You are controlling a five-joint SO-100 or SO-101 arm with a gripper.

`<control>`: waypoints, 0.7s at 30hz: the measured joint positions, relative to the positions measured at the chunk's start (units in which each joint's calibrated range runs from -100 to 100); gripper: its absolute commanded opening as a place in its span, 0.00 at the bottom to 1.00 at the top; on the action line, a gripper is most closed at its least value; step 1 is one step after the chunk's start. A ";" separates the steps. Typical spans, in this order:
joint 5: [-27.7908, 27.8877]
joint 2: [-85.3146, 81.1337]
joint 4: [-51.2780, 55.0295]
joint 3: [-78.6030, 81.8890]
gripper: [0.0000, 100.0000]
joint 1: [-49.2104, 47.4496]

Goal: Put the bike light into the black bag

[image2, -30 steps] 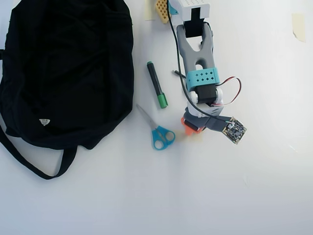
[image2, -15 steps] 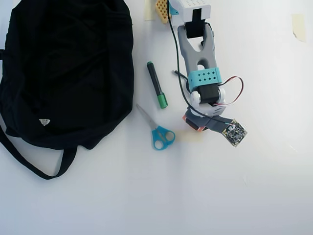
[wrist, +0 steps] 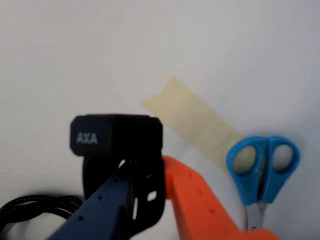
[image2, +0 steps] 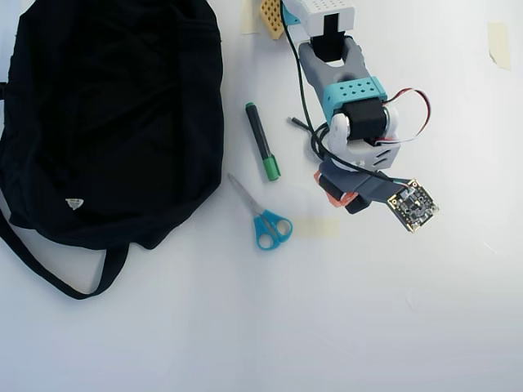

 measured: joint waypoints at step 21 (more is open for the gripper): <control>-1.51 -9.30 1.89 7.31 0.02 0.07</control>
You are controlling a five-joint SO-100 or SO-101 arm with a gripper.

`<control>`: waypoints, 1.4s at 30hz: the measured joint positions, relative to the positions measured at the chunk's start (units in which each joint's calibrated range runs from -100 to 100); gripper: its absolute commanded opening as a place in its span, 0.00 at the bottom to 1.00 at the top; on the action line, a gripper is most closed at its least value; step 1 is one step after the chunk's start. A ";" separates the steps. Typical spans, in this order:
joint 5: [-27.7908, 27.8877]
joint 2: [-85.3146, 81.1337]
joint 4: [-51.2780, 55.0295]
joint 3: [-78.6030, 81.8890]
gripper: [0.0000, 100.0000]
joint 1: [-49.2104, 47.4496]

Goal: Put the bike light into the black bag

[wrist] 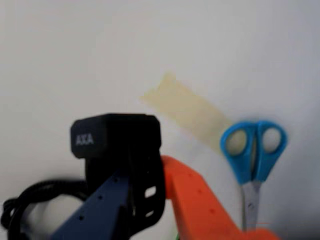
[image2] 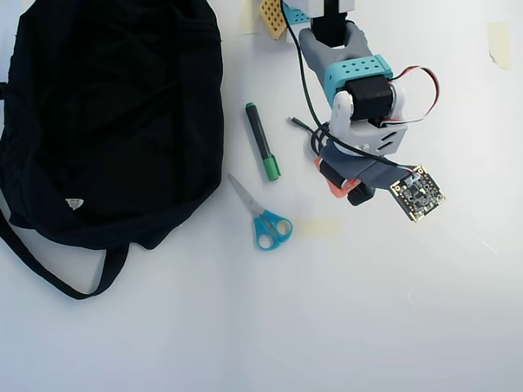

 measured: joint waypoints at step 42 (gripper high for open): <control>-4.05 -25.90 0.00 38.36 0.02 20.28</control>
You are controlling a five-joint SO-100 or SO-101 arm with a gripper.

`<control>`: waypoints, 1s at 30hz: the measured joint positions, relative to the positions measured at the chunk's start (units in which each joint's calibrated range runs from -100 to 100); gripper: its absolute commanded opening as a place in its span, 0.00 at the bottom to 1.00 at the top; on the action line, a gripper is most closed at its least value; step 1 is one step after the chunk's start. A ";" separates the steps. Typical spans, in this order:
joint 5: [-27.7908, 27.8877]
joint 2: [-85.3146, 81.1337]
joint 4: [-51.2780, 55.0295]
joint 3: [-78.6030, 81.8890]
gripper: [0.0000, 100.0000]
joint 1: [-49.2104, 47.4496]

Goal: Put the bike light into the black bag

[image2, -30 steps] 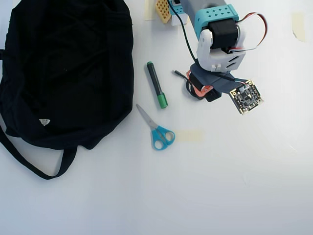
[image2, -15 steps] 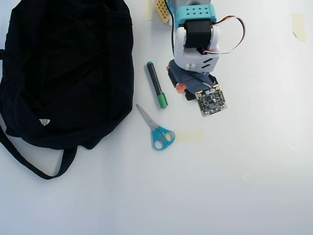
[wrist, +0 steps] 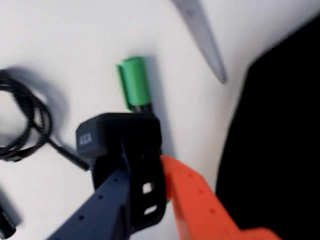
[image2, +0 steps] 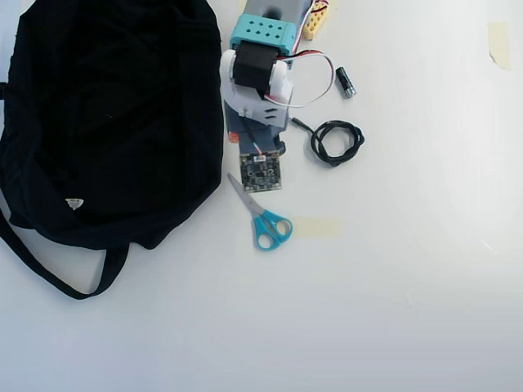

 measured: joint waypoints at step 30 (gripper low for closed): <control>0.00 -18.51 -1.80 10.61 0.02 34.17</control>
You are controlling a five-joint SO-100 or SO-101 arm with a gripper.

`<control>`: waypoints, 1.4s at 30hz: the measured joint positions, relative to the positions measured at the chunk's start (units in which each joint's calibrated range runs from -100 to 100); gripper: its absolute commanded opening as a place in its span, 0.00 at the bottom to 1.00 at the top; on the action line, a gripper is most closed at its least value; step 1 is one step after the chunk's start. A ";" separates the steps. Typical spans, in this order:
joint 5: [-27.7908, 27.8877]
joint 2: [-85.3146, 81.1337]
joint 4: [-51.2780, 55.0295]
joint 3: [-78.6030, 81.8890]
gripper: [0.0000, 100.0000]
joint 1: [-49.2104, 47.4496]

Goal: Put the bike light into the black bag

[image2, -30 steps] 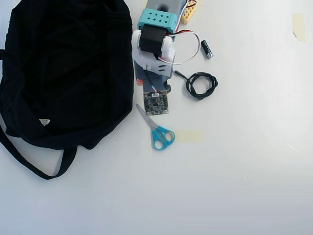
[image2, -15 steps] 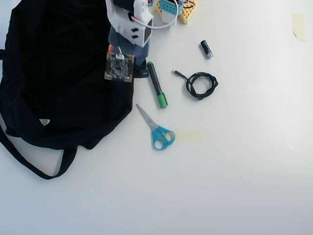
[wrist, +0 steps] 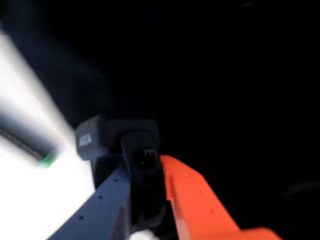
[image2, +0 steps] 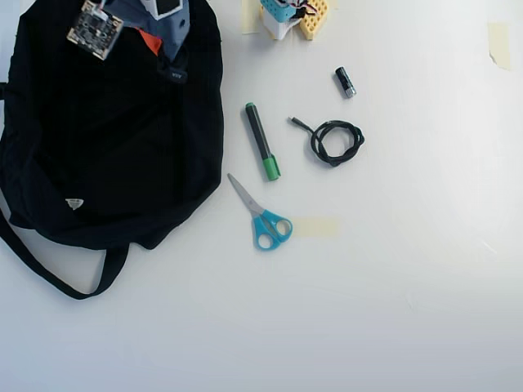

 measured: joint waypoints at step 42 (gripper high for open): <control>-18.61 -13.03 1.46 -6.29 0.02 -50.99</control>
